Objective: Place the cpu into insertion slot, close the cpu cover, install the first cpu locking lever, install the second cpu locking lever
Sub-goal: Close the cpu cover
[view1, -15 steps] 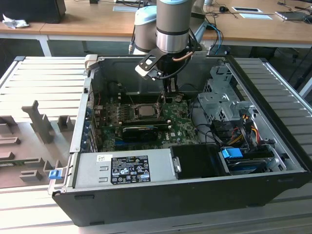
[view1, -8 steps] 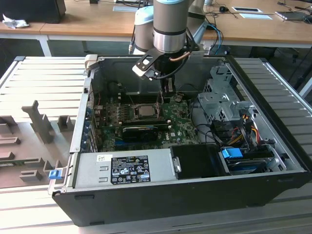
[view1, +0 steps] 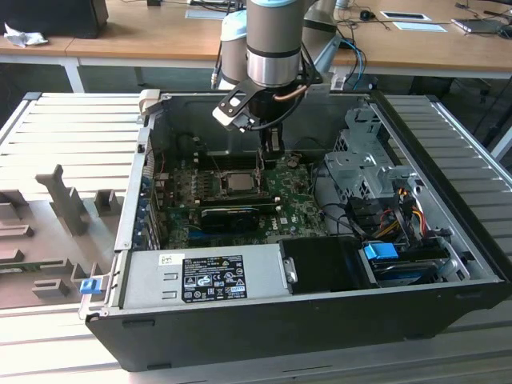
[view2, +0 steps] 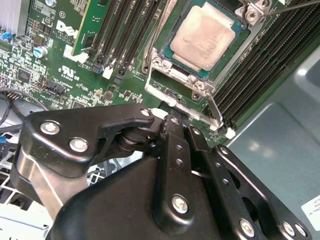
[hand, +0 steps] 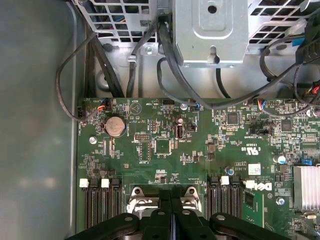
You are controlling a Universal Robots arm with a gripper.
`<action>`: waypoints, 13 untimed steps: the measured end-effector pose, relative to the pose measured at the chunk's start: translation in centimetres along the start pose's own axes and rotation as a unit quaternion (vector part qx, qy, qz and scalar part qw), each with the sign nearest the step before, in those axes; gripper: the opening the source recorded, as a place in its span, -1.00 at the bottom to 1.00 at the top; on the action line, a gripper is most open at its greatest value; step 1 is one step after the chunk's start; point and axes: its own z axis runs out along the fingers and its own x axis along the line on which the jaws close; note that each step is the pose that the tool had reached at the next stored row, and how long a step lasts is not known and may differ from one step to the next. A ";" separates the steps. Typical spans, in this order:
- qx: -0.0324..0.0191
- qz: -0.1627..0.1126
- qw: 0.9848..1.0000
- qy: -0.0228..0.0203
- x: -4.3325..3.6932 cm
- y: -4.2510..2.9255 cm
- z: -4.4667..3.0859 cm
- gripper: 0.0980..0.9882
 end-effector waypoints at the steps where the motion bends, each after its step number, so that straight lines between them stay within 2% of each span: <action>1: 0.000 0.000 1.000 0.000 0.00 -0.08 0.00 -0.98; 13: 0.000 0.000 1.000 0.000 0.00 -0.61 -0.03 -0.98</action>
